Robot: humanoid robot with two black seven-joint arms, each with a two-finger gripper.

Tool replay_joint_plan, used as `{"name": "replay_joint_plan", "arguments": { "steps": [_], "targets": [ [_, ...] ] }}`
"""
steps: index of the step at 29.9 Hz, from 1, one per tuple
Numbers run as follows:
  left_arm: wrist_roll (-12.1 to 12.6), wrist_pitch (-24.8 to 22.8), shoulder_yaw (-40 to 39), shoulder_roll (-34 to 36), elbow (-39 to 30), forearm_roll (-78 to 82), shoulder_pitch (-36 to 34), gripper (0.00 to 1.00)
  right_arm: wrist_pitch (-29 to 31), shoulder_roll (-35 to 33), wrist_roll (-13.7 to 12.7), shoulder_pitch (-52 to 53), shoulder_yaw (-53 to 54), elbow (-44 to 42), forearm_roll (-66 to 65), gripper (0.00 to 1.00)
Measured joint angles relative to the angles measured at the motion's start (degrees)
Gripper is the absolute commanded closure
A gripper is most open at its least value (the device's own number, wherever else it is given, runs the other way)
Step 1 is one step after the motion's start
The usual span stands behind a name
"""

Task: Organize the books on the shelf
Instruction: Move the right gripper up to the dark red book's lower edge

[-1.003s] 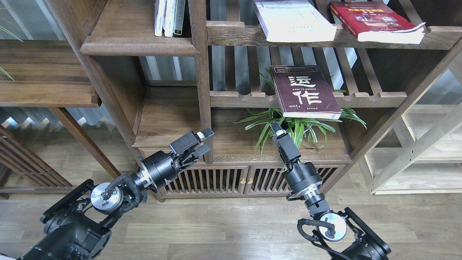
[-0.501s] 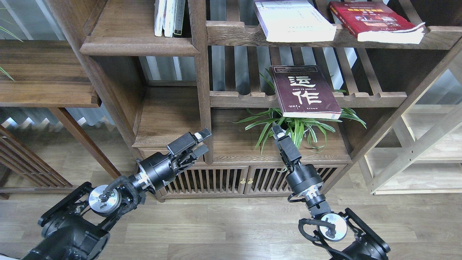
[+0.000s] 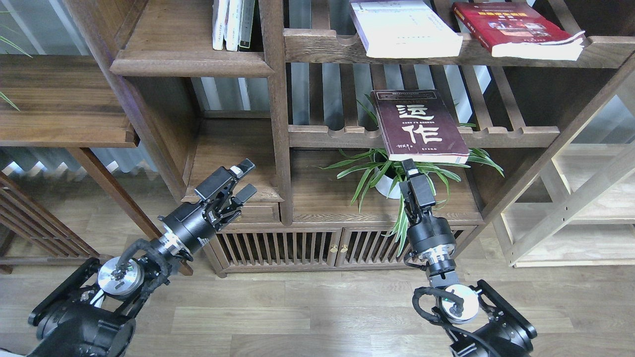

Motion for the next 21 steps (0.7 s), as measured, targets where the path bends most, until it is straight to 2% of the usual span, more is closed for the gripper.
{"name": "replay_joint_plan", "arguments": {
  "steps": [9,16,21],
  "targets": [
    [0.0,0.0,-3.4,0.5,-0.4,0.0,3.4,0.01,0.0,0.0,0.5,2.5,-0.6,-3.2,0.7,0.0],
    [0.0,0.0,-6.5,1.3,-0.4,0.0,5.3,0.01,0.0,0.0,0.7,5.6,-3.7,-4.7,6.8,0.0],
    [0.0,0.0,-7.4,1.8,-0.4,-0.1,6.1,0.01,0.0,0.0,2.5,7.4,-4.0,-6.3,7.6,0.0]
  ]
}}
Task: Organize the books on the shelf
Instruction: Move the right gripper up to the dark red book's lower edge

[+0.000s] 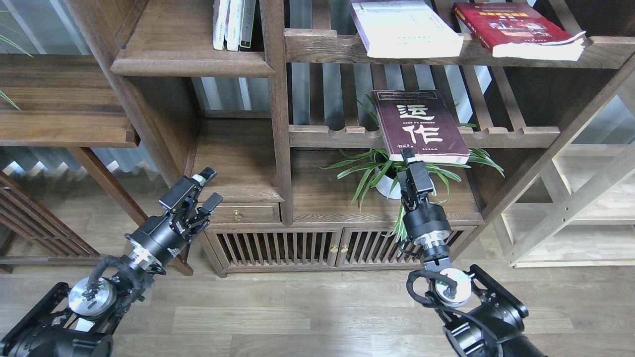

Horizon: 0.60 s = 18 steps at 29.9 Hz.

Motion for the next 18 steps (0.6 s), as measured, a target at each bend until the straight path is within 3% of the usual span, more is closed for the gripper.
{"name": "replay_joint_plan", "arguments": {
  "steps": [4,18],
  "targets": [
    [0.0,0.0,-0.1,0.1,0.0,0.0,0.2,0.01,-0.1,0.0,1.3,0.7,0.2,-2.1,0.1,0.0],
    [0.0,0.0,-2.4,0.9,0.0,0.0,2.9,0.01,-3.1,0.0,1.4,6.5,0.2,-7.2,5.5,0.0]
  ]
}}
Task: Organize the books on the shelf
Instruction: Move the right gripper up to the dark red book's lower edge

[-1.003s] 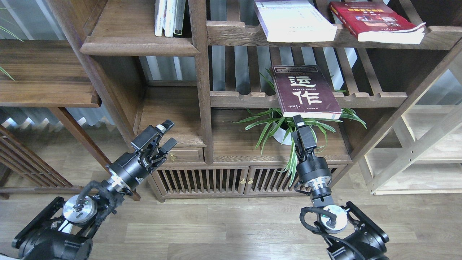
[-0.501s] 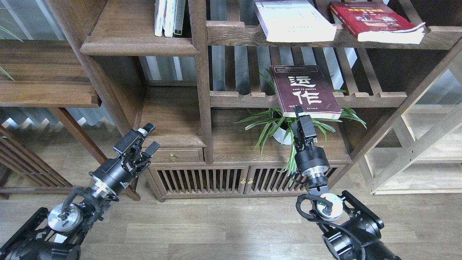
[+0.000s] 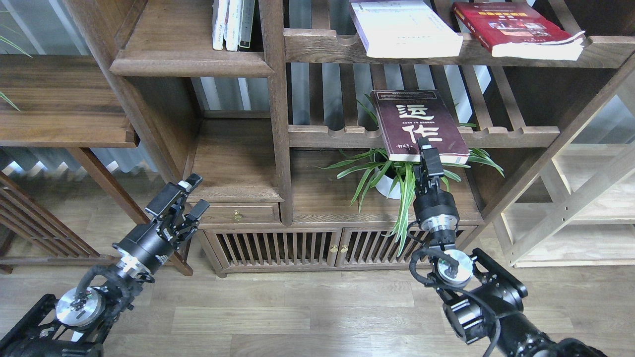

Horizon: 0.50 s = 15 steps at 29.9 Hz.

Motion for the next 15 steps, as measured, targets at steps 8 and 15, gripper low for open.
{"name": "replay_joint_plan", "arguments": {
  "steps": [8,15],
  "targets": [
    [0.0,0.0,-0.9,0.5,0.0,-0.3,2.3,0.01,-1.9,0.0,0.0,0.7,0.0,-1.6,2.6,0.0],
    [0.0,0.0,-1.5,1.5,0.0,-2.1,4.1,0.01,-2.2,0.0,-0.1,1.4,-0.2,-3.0,3.5,0.01]
  ]
}}
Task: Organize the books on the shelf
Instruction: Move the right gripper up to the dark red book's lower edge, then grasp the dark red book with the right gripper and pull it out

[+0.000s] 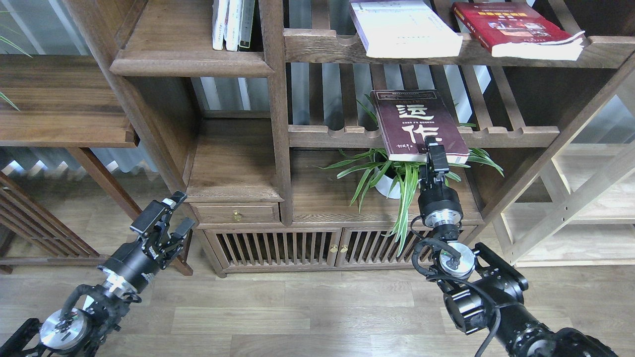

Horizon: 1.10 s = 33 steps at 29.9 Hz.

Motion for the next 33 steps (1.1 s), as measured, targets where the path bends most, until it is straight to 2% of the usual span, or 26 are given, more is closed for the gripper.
{"name": "replay_joint_plan", "arguments": {
  "steps": [13,21,29,33],
  "targets": [
    [0.0,0.0,-0.1,0.9,0.4,-0.4,1.0,0.01,-2.1,0.0,0.0,2.1,-0.1,-0.2,0.6,0.09],
    [0.0,0.0,-0.6,0.9,0.8,-0.4,1.1,0.01,-2.7,0.0,0.1,2.2,-1.1,-1.2,0.6,0.24],
    [0.0,0.0,-1.7,1.2,1.1,-0.5,1.8,0.01,-2.7,0.0,0.1,4.5,-1.4,-3.1,0.5,0.25],
    [0.0,0.0,-1.8,1.3,1.1,-0.5,2.0,0.01,-2.7,0.0,0.1,5.4,-1.3,-4.2,0.5,0.39]
  ]
}}
